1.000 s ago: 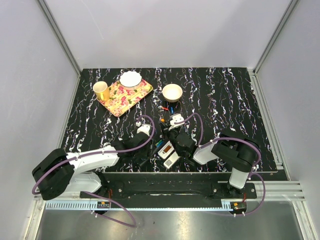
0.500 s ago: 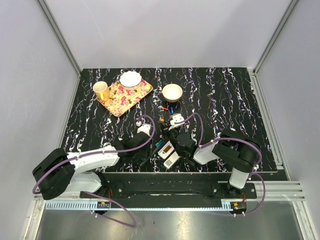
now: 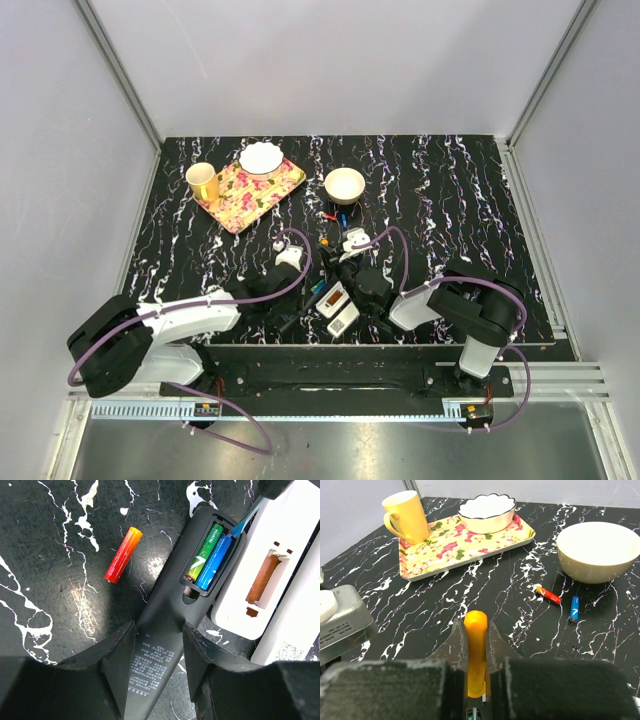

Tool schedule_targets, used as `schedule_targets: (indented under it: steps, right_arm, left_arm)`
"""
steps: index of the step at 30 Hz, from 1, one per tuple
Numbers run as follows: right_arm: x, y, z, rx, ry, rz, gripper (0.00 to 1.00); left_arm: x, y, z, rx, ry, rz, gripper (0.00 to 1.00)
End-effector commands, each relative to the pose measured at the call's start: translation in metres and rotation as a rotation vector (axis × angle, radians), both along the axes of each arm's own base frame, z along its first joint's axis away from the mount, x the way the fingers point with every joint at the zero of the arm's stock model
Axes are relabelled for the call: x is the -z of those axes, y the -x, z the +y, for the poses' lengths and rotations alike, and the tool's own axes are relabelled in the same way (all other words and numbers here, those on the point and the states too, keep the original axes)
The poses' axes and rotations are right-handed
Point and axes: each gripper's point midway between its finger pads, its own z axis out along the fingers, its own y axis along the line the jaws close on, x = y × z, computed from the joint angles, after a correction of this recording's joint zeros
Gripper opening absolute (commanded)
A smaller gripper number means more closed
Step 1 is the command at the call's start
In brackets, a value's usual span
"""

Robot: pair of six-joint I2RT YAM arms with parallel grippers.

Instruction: Unload the batteries from the remote control

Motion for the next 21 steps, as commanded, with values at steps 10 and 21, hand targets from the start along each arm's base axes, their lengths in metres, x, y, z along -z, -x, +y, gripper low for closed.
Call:
schedule_targets:
  steps: [10, 21]
  right_arm:
    - [-0.042, 0.003, 0.001, -0.007, -0.186, -0.104, 0.0]
    - [-0.028, 0.002, 0.001, 0.003, -0.165, -0.083, 0.0]
  left_arm:
    - [0.017, 0.015, 0.0, 0.034, -0.02, 0.075, 0.45]
    - [0.019, 0.017, 0.0, 0.039, -0.015, 0.083, 0.44]
